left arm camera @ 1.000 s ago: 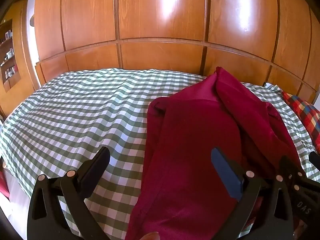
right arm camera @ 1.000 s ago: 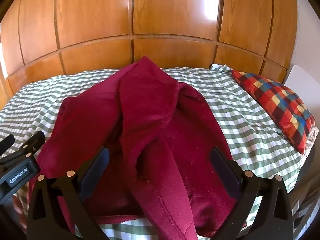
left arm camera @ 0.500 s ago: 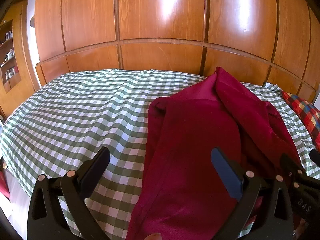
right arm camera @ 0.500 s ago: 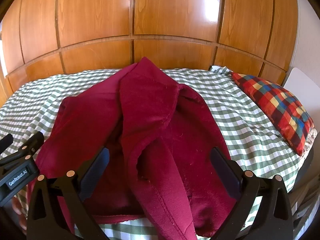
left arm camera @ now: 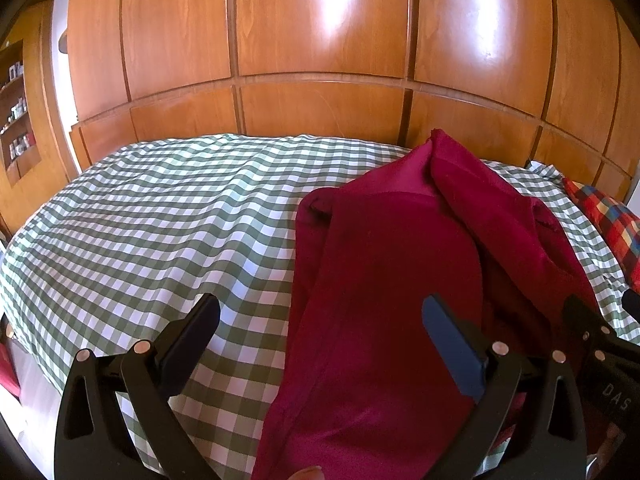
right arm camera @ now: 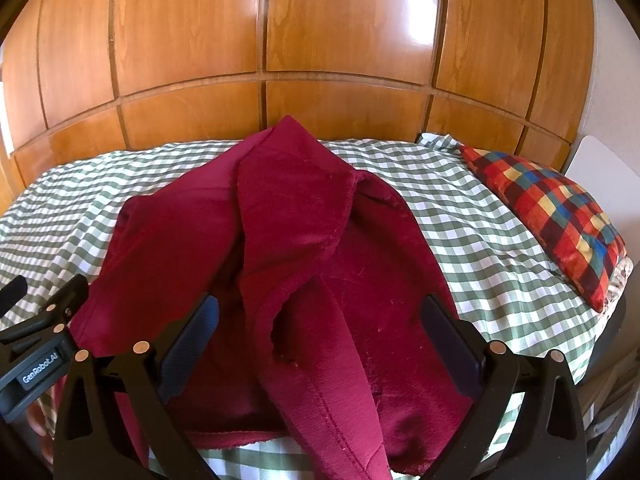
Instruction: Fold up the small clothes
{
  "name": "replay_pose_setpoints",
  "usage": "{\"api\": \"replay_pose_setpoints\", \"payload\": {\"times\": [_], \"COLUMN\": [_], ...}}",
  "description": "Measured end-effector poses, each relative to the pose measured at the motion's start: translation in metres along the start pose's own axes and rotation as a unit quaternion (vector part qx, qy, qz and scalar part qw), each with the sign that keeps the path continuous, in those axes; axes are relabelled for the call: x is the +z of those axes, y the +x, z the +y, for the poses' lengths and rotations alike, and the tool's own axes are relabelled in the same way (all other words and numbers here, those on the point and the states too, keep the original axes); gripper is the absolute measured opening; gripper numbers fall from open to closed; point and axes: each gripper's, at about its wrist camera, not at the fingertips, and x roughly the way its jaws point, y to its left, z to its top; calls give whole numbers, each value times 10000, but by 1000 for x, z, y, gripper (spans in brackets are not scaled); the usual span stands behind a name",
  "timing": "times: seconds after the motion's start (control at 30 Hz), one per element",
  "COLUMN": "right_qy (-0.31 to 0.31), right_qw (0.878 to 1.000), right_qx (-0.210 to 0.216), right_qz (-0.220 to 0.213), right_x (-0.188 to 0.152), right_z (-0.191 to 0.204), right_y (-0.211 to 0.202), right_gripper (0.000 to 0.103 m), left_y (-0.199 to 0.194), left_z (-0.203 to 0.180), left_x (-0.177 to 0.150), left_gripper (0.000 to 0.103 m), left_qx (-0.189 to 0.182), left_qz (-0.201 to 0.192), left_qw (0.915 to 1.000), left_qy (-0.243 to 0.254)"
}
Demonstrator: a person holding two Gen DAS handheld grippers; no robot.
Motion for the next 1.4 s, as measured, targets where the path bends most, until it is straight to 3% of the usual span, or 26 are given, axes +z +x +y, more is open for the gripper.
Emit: {"api": "replay_pose_setpoints", "payload": {"times": [0.57,0.77,1.0,1.1,1.17,1.33,1.37,1.4], "right_qy": [-29,-97,-268,-523,-713,-1033,-949,-797], "right_qw": [10000,9986,9943,9923,9889,9825,9823,9824], "right_qx": [-14,469,958,995,1104,1233,1321,1422], "right_qz": [65,206,393,520,699,936,928,912], "right_x": [-3,1,-6,-12,-16,-18,-14,-8], "right_z": [1,-13,-37,-29,-21,-17,-22,-30], "right_y": [4,4,-1,4,11,22,21,19], "right_gripper": [100,100,95,83,77,15,6,4], "left_y": [-9,-12,-22,-24,-23,-14,-14,-16], "left_z": [-10,-8,-20,-35,-43,-46,-44,-41], "left_x": [-7,-14,-32,-43,-52,-71,-72,-72], "left_gripper": [101,101,100,98,86,58,52,32], "left_qx": [-284,-975,-1735,-1768,-1737,-1762,-1824,-1942], "left_qz": [-39,163,435,448,516,807,795,804], "left_qw": [9993,9941,9790,9724,9676,9594,9584,9565], "left_qy": [243,447,979,1455,1755,2050,2045,2024]}}
